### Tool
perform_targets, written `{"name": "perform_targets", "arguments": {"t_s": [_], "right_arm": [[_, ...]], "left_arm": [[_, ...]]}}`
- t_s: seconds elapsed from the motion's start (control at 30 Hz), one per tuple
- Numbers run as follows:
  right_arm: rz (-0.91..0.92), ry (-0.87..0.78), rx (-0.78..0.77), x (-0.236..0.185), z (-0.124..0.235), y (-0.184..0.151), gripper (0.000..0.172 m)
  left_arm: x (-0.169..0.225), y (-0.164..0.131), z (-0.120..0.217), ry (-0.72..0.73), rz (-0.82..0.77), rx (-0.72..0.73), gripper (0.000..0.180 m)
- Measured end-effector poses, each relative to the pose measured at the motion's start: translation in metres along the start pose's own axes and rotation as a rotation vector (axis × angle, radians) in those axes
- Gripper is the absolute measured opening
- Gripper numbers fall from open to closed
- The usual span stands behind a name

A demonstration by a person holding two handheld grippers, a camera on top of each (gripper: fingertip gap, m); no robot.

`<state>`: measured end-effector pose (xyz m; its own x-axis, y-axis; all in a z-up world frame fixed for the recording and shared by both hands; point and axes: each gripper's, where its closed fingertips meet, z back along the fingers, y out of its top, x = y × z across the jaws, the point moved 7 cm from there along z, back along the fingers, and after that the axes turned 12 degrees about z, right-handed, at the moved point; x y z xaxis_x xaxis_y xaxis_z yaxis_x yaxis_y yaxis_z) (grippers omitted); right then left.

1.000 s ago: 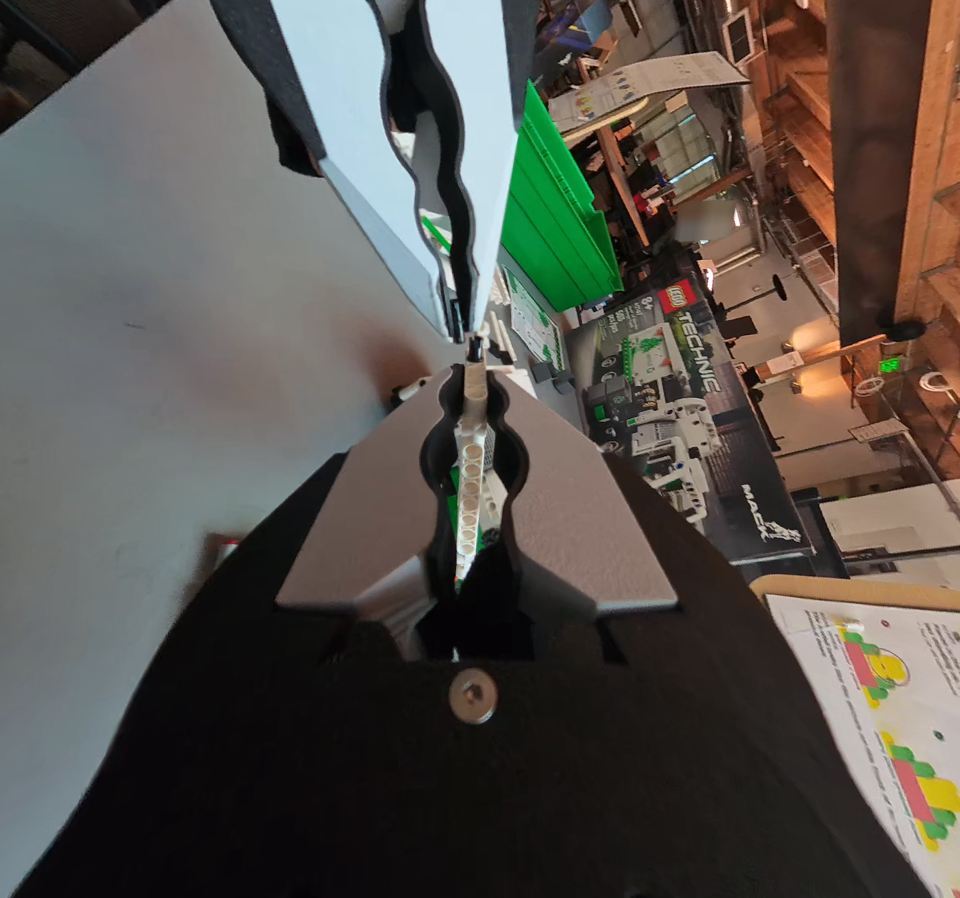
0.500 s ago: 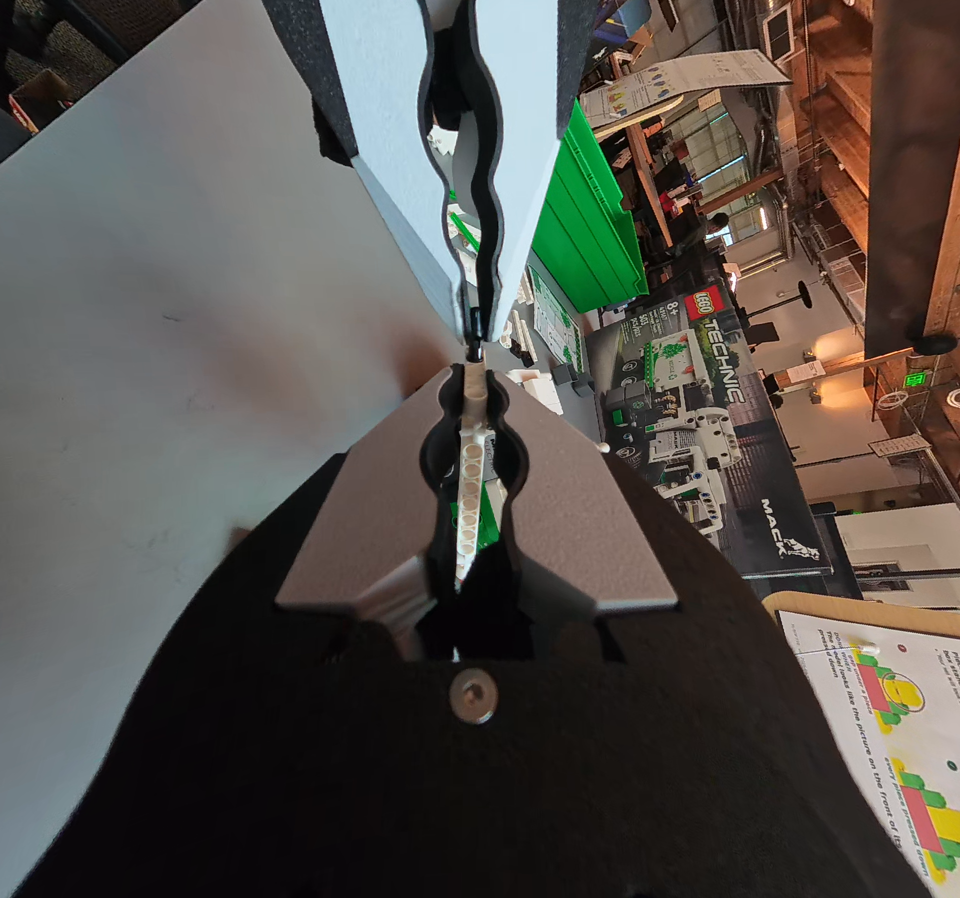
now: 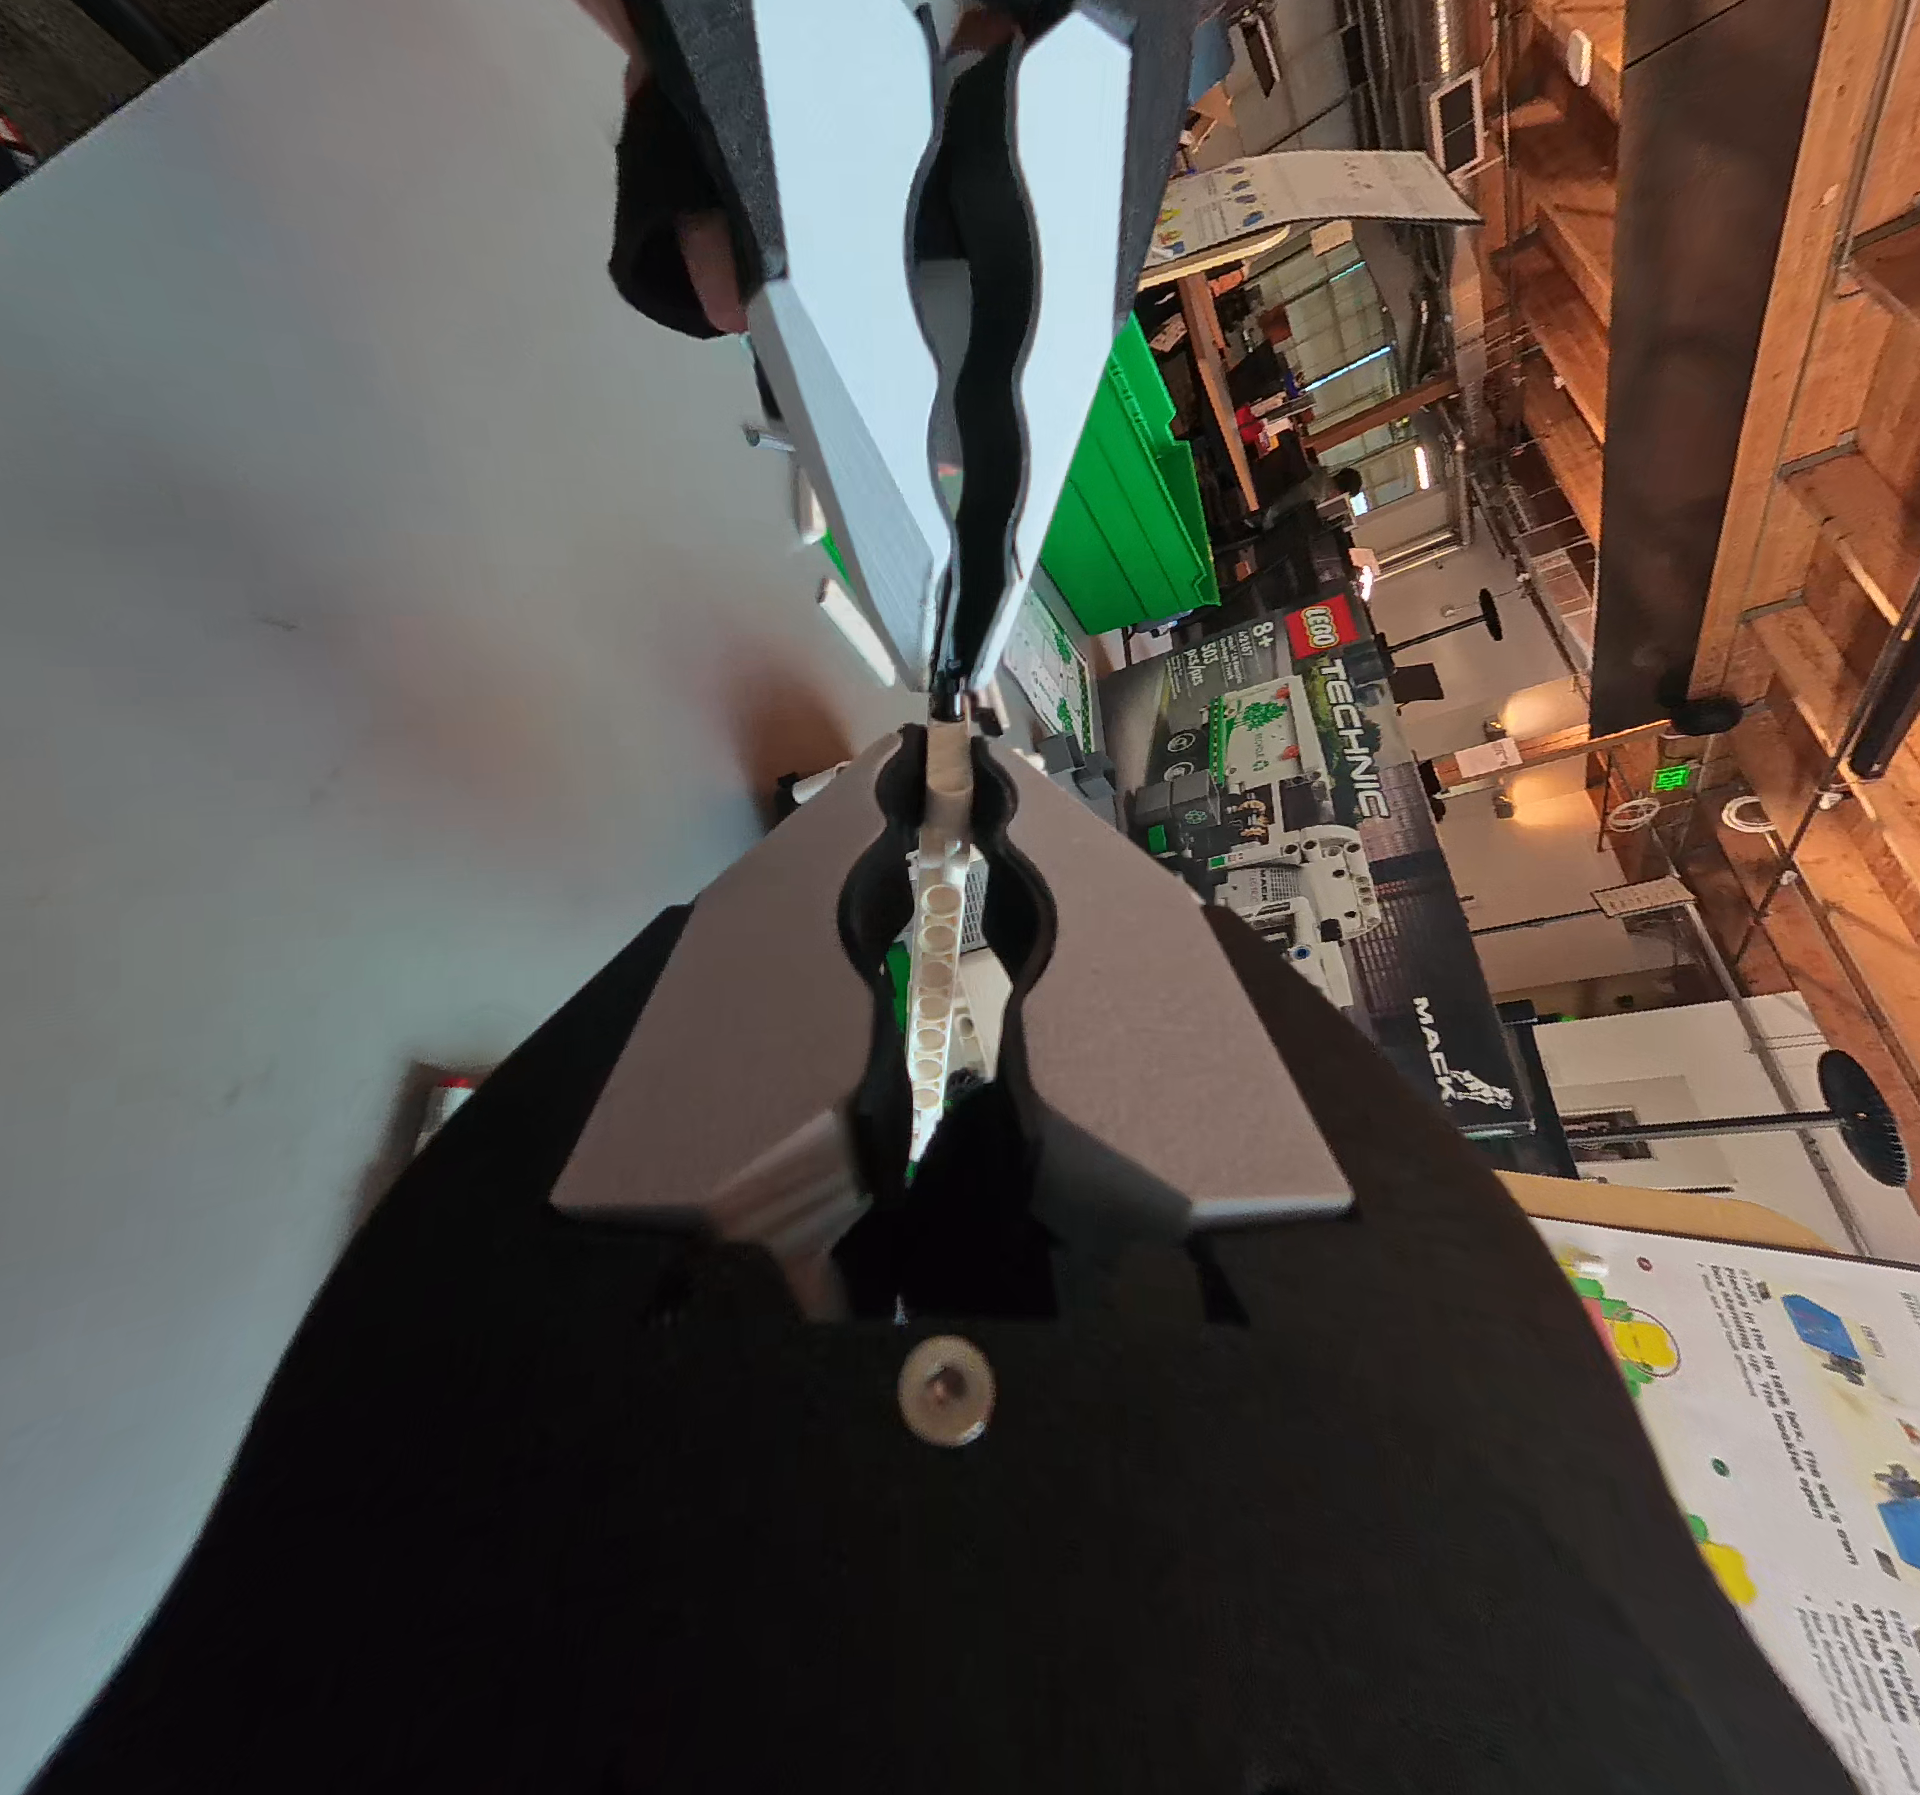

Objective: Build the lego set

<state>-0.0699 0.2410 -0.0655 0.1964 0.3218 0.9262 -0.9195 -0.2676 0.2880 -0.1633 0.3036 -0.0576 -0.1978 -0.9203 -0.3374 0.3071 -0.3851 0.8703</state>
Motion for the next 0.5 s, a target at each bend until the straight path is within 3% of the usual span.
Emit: {"name": "perform_targets", "arguments": {"t_s": [0.03, 0.33, 0.5], "right_arm": [[0.013, -0.009, -0.008, 0.0002, 0.0002, 0.0005, 0.006], [0.144, -0.036, -0.088, -0.0067, -0.0032, 0.0034, 0.006], [0.037, -0.016, -0.038, -0.0043, -0.0029, 0.0009, 0.006]], "left_arm": [[-0.0003, 0.0001, -0.0003, 0.003, 0.012, 0.0, 0.003], [0.0022, -0.0016, -0.0041, 0.037, -0.05, -0.081, 0.003], [0.0018, -0.0006, -0.0037, 0.044, -0.056, -0.066, 0.004]]}}
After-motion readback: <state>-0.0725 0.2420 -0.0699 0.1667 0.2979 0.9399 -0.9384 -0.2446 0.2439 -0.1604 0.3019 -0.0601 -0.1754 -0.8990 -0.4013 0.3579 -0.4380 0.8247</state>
